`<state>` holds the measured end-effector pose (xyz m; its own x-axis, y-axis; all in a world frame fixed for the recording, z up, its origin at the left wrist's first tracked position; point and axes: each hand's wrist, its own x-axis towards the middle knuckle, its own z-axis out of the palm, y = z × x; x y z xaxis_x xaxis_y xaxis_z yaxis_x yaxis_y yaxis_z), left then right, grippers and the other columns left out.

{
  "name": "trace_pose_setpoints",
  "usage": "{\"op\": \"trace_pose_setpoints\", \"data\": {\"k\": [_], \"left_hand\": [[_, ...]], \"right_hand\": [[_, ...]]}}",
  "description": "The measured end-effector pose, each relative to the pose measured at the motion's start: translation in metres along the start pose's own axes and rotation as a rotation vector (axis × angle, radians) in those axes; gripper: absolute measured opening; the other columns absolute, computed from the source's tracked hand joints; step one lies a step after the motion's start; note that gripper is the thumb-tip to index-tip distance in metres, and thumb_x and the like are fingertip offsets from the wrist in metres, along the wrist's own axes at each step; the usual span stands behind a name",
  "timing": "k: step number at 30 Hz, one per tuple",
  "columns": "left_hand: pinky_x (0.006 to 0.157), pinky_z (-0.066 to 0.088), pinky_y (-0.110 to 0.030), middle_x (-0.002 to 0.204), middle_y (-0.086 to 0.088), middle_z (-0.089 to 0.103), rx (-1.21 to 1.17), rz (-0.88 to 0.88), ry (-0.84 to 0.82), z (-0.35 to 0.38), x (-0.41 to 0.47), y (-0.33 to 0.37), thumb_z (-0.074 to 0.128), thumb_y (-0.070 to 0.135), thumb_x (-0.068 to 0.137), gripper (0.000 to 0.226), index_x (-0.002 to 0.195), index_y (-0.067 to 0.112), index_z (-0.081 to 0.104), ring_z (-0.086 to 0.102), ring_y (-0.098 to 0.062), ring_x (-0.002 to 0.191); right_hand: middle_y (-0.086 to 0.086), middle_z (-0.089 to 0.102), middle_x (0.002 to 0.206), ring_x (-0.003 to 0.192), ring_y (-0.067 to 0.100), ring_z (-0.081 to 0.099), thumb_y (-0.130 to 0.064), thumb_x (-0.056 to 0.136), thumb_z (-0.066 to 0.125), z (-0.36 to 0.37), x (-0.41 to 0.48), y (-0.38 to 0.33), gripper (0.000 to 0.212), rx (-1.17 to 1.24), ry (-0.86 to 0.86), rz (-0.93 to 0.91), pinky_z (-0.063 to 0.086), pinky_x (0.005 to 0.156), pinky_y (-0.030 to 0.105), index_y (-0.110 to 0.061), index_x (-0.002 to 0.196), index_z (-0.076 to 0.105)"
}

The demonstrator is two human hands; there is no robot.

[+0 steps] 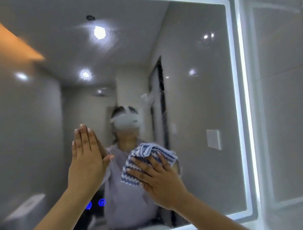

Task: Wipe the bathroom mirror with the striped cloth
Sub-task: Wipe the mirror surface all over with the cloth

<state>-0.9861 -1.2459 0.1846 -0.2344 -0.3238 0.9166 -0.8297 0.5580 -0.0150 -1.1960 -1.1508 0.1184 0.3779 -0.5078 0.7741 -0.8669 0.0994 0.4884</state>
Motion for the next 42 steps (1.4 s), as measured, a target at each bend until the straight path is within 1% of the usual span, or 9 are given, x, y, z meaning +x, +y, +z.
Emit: {"op": "trace_pose_setpoints", "data": {"k": [7,13,16,19,26,30,35,39,42], "left_hand": [[0.111,0.014,-0.048,0.150,-0.032,0.013,0.012,-0.002,0.002,0.003,0.000,-0.001,0.074,0.038,0.071,0.105,0.140,-0.016,0.016,0.015,-0.044,0.140],[0.103,0.032,-0.057,0.145,-0.037,0.025,0.014,-0.003,0.015,0.002,0.002,0.004,0.082,0.035,0.060,0.110,0.136,-0.017,0.022,0.028,-0.049,0.133],[0.106,0.028,-0.054,0.145,-0.036,0.024,0.007,0.004,0.038,0.003,0.002,0.002,0.082,0.035,0.060,0.112,0.137,-0.015,0.019,0.027,-0.048,0.134],[0.108,0.022,-0.051,0.146,-0.035,0.024,0.008,0.006,0.044,0.003,0.002,0.002,0.081,0.035,0.061,0.112,0.138,-0.014,0.017,0.027,-0.047,0.134],[0.109,0.023,-0.051,0.148,-0.033,0.021,0.021,-0.003,0.025,0.001,0.000,0.002,0.077,0.036,0.066,0.106,0.138,-0.016,0.020,0.022,-0.045,0.137],[0.108,0.023,-0.050,0.147,-0.033,0.022,0.011,-0.007,0.026,0.000,0.000,0.004,0.078,0.037,0.064,0.106,0.137,-0.016,0.022,0.024,-0.045,0.136],[0.103,0.034,-0.055,0.145,-0.035,0.026,0.023,-0.011,0.018,-0.003,0.000,0.006,0.080,0.037,0.062,0.107,0.136,-0.017,0.025,0.029,-0.047,0.134],[0.106,0.030,-0.054,0.147,-0.034,0.023,0.034,-0.007,0.014,-0.001,0.001,0.003,0.079,0.038,0.063,0.109,0.137,-0.016,0.020,0.026,-0.046,0.135],[0.101,0.034,-0.056,0.143,-0.037,0.028,0.035,-0.017,-0.010,-0.004,0.002,0.005,0.081,0.036,0.060,0.108,0.134,-0.019,0.025,0.031,-0.049,0.132]], "right_hand": [[-0.003,0.025,0.158,0.147,0.026,0.013,-0.046,0.098,0.024,-0.044,0.107,0.081,0.052,0.001,0.155,0.231,0.013,0.116,0.049,-0.033,0.148,0.030],[-0.002,-0.001,0.162,0.149,0.022,-0.004,-0.040,0.097,0.017,-0.065,0.144,0.102,0.057,0.178,0.220,0.751,-0.010,0.117,0.044,-0.030,0.152,0.003],[0.006,0.018,0.159,0.147,0.029,0.014,-0.036,0.098,0.026,-0.047,0.131,0.073,0.056,0.042,0.313,0.623,0.006,0.116,0.050,-0.022,0.152,0.022],[0.000,0.018,0.160,0.148,0.027,0.011,-0.035,0.099,0.029,-0.028,0.098,0.041,0.053,0.043,0.221,0.345,0.016,0.114,0.056,-0.026,0.151,0.025],[-0.010,0.029,0.156,0.146,0.025,0.019,-0.040,0.098,0.031,-0.032,0.094,0.060,0.049,-0.032,0.130,0.088,0.012,0.117,0.051,-0.036,0.147,0.033],[-0.007,0.032,0.154,0.145,0.023,0.023,-0.040,0.095,0.030,-0.057,0.128,0.103,0.051,-0.055,0.209,0.294,0.017,0.116,0.048,-0.034,0.146,0.036],[-0.010,0.017,0.159,0.148,0.019,0.007,-0.044,0.093,0.016,-0.075,0.151,0.114,0.059,0.107,0.210,0.480,0.008,0.118,0.052,-0.033,0.151,0.022],[-0.003,0.033,0.154,0.145,0.027,0.022,-0.037,0.090,0.044,-0.054,0.120,0.072,0.058,0.074,0.265,0.305,0.011,0.116,0.057,-0.026,0.147,0.036],[-0.005,0.033,0.154,0.143,0.026,0.027,-0.034,0.091,0.044,-0.042,0.087,0.048,0.056,0.037,0.192,0.132,0.009,0.117,0.054,-0.025,0.146,0.039]]}}
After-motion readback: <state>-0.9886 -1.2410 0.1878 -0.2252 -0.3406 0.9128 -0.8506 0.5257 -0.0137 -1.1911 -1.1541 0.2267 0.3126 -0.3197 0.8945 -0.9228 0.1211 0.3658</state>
